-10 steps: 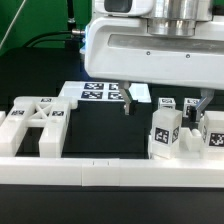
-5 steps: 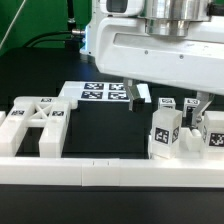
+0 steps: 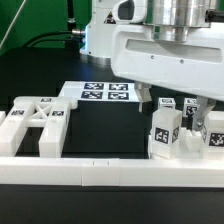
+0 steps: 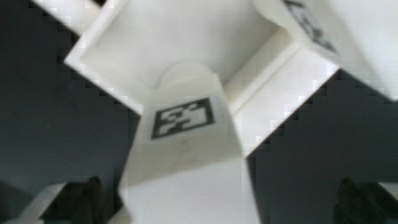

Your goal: Assemble chair

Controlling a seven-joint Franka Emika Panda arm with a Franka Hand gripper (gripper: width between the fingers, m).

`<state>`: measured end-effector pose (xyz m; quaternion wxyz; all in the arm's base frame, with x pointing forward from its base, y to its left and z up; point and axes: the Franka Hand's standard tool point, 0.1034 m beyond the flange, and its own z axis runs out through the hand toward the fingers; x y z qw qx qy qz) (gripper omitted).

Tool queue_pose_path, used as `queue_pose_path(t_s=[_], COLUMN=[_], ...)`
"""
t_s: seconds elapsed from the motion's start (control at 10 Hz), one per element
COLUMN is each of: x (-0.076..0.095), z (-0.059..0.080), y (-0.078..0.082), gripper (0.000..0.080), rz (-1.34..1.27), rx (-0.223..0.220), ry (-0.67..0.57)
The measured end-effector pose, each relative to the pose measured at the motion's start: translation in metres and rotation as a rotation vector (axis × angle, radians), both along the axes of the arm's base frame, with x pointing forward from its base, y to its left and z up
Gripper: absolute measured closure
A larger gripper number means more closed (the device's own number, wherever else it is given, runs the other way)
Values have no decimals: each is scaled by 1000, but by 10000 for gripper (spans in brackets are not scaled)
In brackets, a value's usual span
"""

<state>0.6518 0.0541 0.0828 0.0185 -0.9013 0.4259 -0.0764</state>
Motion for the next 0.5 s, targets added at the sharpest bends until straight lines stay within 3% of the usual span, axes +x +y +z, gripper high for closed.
queue_pose_path(t_s=[0.4,0.5], x=[-2,-1], z=[-2,-1], y=[2,-4], gripper=[151,267], rz=[25,46], rx=[-5,-10], ry=[7,7])
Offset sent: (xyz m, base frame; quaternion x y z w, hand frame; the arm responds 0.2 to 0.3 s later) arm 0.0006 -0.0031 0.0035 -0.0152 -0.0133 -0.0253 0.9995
